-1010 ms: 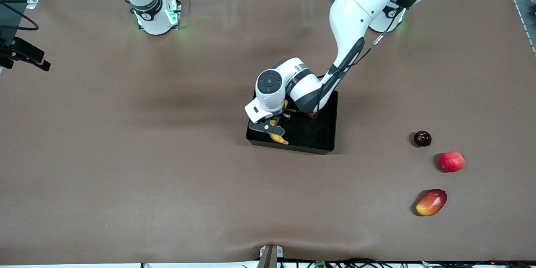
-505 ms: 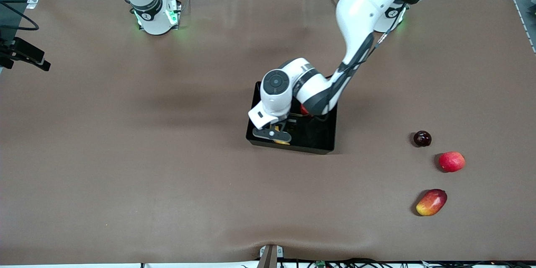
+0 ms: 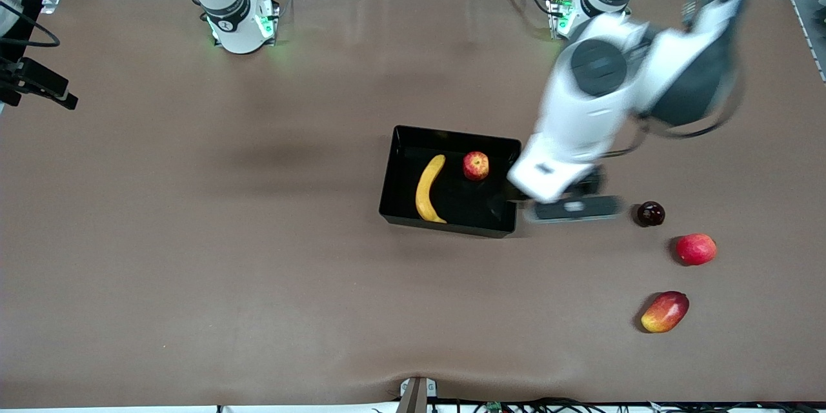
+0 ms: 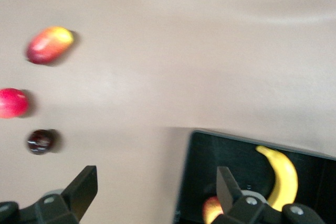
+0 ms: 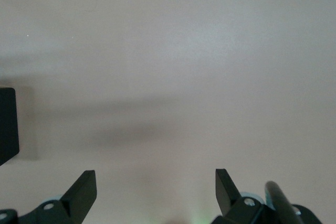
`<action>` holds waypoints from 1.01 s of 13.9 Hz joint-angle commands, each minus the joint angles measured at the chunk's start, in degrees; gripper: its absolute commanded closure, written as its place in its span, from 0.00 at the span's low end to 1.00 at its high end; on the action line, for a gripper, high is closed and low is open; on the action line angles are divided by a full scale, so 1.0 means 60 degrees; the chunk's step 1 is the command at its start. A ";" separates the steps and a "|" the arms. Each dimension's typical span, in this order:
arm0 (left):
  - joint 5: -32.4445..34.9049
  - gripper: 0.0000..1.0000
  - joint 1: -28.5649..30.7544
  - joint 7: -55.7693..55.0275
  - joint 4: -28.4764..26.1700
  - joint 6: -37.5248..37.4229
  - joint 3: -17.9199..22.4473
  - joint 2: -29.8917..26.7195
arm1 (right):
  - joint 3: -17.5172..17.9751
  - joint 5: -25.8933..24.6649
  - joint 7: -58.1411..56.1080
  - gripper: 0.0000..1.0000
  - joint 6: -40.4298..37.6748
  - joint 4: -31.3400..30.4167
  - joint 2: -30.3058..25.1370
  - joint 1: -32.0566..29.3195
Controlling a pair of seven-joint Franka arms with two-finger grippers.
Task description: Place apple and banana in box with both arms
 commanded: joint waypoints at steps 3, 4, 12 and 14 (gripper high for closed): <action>-0.0489 0.00 0.1540 0.1914 -0.0518 -0.1688 -0.0103 -0.1665 | 0.0140 -0.0016 -0.0068 0.00 -0.0064 0.0174 0.0098 -0.0200; -0.0692 0.00 0.1992 0.2396 -0.0591 -0.1954 -0.0117 -0.1900 | 0.0140 -0.0016 -0.0068 0.00 -0.0064 0.0189 0.0098 -0.0200; -0.2101 0.00 0.2743 0.4056 -0.2834 -0.2044 0.0835 -0.4276 | 0.0140 -0.0016 -0.0068 0.00 -0.0064 0.0189 0.0098 -0.0200; -0.2101 0.00 0.2802 0.4245 -0.2804 -0.2219 0.0835 -0.4276 | 0.0140 -0.0016 -0.0068 0.00 -0.0064 0.0189 0.0098 -0.0200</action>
